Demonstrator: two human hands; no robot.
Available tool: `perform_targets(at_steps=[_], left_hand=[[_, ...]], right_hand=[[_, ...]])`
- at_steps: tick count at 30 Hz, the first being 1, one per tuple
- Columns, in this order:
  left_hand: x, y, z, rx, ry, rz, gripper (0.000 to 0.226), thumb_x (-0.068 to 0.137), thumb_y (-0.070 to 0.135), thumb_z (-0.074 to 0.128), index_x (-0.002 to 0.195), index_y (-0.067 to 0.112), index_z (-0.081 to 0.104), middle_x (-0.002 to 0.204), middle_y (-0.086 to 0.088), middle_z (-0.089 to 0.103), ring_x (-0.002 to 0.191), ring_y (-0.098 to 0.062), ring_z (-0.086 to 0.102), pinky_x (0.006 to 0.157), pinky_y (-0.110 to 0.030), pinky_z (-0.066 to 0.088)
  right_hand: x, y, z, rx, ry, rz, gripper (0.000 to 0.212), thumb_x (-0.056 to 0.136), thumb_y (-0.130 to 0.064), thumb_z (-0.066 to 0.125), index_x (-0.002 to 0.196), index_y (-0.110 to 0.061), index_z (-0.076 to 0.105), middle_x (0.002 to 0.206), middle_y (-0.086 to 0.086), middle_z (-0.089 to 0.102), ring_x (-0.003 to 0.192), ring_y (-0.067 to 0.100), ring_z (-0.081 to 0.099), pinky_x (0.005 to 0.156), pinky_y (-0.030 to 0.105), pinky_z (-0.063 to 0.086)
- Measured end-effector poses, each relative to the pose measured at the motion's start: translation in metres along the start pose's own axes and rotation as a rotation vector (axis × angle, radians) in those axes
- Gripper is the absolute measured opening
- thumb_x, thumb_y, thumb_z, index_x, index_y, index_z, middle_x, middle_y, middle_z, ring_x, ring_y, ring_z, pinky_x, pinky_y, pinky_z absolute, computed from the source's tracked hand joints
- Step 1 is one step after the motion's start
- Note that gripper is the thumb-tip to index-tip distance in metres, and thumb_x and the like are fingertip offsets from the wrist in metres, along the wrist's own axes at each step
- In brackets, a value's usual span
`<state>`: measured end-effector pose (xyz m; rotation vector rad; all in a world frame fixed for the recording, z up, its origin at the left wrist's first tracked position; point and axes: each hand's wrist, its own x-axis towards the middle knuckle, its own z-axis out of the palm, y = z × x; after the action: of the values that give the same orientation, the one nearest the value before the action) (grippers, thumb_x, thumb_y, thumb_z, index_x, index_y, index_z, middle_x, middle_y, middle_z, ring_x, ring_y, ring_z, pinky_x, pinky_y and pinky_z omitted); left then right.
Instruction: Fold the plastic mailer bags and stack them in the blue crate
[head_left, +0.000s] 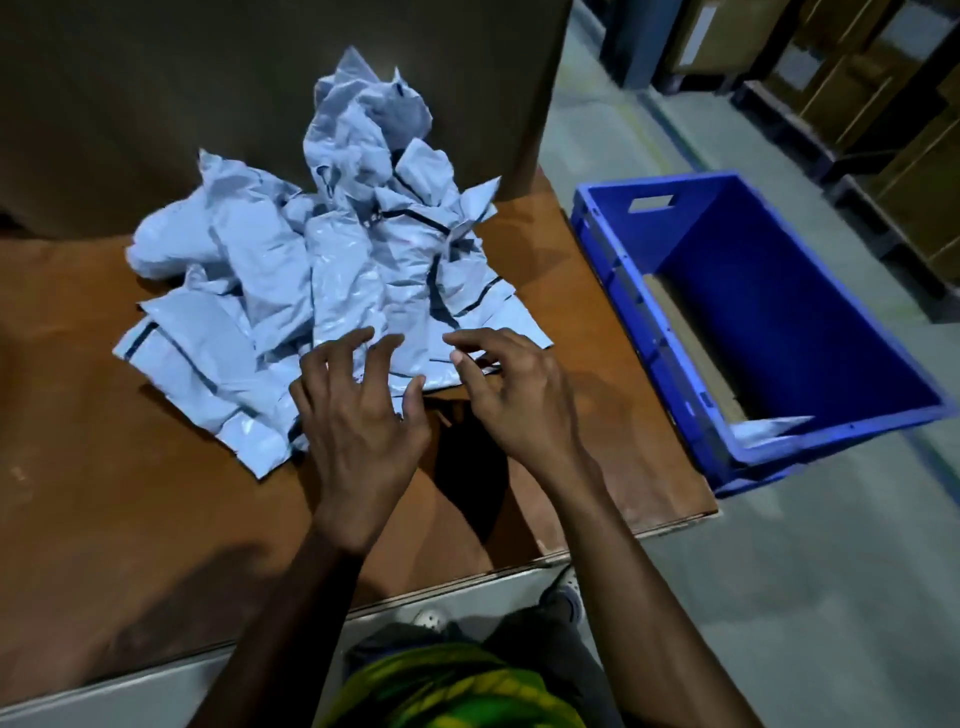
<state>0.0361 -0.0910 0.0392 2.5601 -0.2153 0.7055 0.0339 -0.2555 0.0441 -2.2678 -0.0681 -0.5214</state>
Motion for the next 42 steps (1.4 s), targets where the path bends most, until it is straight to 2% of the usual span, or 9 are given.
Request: perform_targets(at_steps=[4, 12, 17, 22, 26, 30, 33, 36, 42], left_hand=[[0.01, -0.026, 0.026, 0.078, -0.125, -0.079, 0.052, 0.081, 0.018, 0.076, 0.131, 0.016, 0.062, 0.136, -0.013, 0.056, 0.124, -0.039, 0.051, 0.089, -0.051, 0.042], [0.003, -0.008, 0.004, -0.12, 0.118, 0.113, 0.036, 0.081, -0.004, 0.061, 0.11, 0.012, 0.074, 0.116, -0.009, 0.068, 0.108, -0.036, 0.062, 0.081, -0.045, 0.048], [-0.027, 0.021, 0.018, -0.303, -0.082, 0.398, 0.031, 0.084, -0.007, 0.06, 0.108, 0.007, 0.074, 0.12, -0.011, 0.069, 0.111, -0.037, 0.063, 0.087, -0.048, 0.051], [-0.054, 0.023, 0.057, -0.361, -0.3, 0.571, 0.038, 0.078, -0.009, 0.055, 0.107, 0.008, 0.071, 0.119, -0.011, 0.067, 0.112, -0.037, 0.061, 0.087, -0.049, 0.051], [-0.069, 0.006, 0.069, -0.356, -0.396, 0.657, 0.031, 0.078, -0.009, 0.058, 0.1, 0.008, 0.071, 0.117, -0.01, 0.068, 0.116, -0.035, 0.059, 0.101, -0.048, 0.048], [-0.07, -0.007, 0.07, -0.395, -0.41, 0.65, 0.033, 0.083, -0.002, 0.043, 0.089, 0.007, 0.074, 0.112, -0.009, 0.071, 0.118, -0.031, 0.063, 0.115, -0.051, 0.041], [-0.065, 0.003, 0.059, -0.487, -0.304, 0.526, 0.035, 0.068, -0.007, 0.044, 0.08, 0.007, 0.074, 0.103, -0.005, 0.074, 0.11, -0.031, 0.067, 0.104, -0.053, 0.047], [-0.055, 0.037, 0.051, -0.409, -0.27, 0.36, 0.044, 0.069, 0.001, 0.042, 0.096, 0.007, 0.075, 0.11, -0.006, 0.074, 0.114, -0.033, 0.065, 0.097, -0.049, 0.048], [-0.055, 0.075, 0.059, 0.016, -0.567, 0.239, 0.065, 0.09, 0.036, 0.031, 0.125, -0.002, 0.07, 0.137, -0.018, 0.065, 0.138, -0.039, 0.05, 0.121, -0.054, 0.03]], right_hand=[[0.008, -0.012, 0.022, 0.004, -0.038, 0.002, 0.02, 0.1, -0.031, 0.066, 0.118, -0.03, 0.076, 0.113, -0.012, 0.074, 0.09, 0.008, 0.069, 0.078, 0.039, 0.058], [-0.017, 0.009, -0.005, 0.064, 0.158, 0.045, 0.019, 0.101, -0.016, 0.068, 0.116, -0.021, 0.078, 0.109, -0.009, 0.073, 0.09, 0.005, 0.068, 0.076, 0.033, 0.057], [-0.053, 0.033, -0.043, 0.008, 0.349, 0.103, 0.019, 0.1, -0.01, 0.069, 0.115, -0.016, 0.078, 0.107, -0.004, 0.073, 0.091, 0.011, 0.069, 0.074, 0.034, 0.057], [-0.094, 0.066, -0.055, -0.139, 0.366, 0.204, 0.022, 0.096, -0.006, 0.072, 0.113, -0.019, 0.079, 0.104, -0.002, 0.074, 0.088, 0.013, 0.069, 0.073, 0.042, 0.058], [-0.106, 0.069, -0.053, -0.297, 0.316, 0.088, 0.02, 0.094, -0.005, 0.071, 0.109, -0.015, 0.079, 0.105, -0.002, 0.074, 0.093, 0.02, 0.066, 0.08, 0.04, 0.055], [-0.086, 0.073, -0.05, -0.42, 0.196, -0.045, 0.021, 0.094, -0.015, 0.072, 0.114, -0.021, 0.077, 0.122, -0.003, 0.072, 0.112, 0.022, 0.064, 0.09, 0.039, 0.047], [-0.09, 0.087, -0.039, -0.555, 0.118, -0.048, 0.017, 0.095, -0.024, 0.069, 0.11, -0.025, 0.076, 0.116, -0.005, 0.072, 0.111, 0.024, 0.065, 0.089, 0.041, 0.041], [-0.105, 0.097, -0.031, -0.571, 0.129, 0.001, 0.015, 0.095, -0.024, 0.07, 0.108, -0.024, 0.077, 0.114, -0.004, 0.073, 0.108, 0.024, 0.066, 0.088, 0.041, 0.04], [-0.101, 0.084, -0.032, -0.602, 0.199, 0.047, 0.015, 0.097, -0.025, 0.067, 0.106, -0.019, 0.077, 0.125, 0.0, 0.071, 0.117, 0.023, 0.061, 0.102, 0.043, 0.037]])
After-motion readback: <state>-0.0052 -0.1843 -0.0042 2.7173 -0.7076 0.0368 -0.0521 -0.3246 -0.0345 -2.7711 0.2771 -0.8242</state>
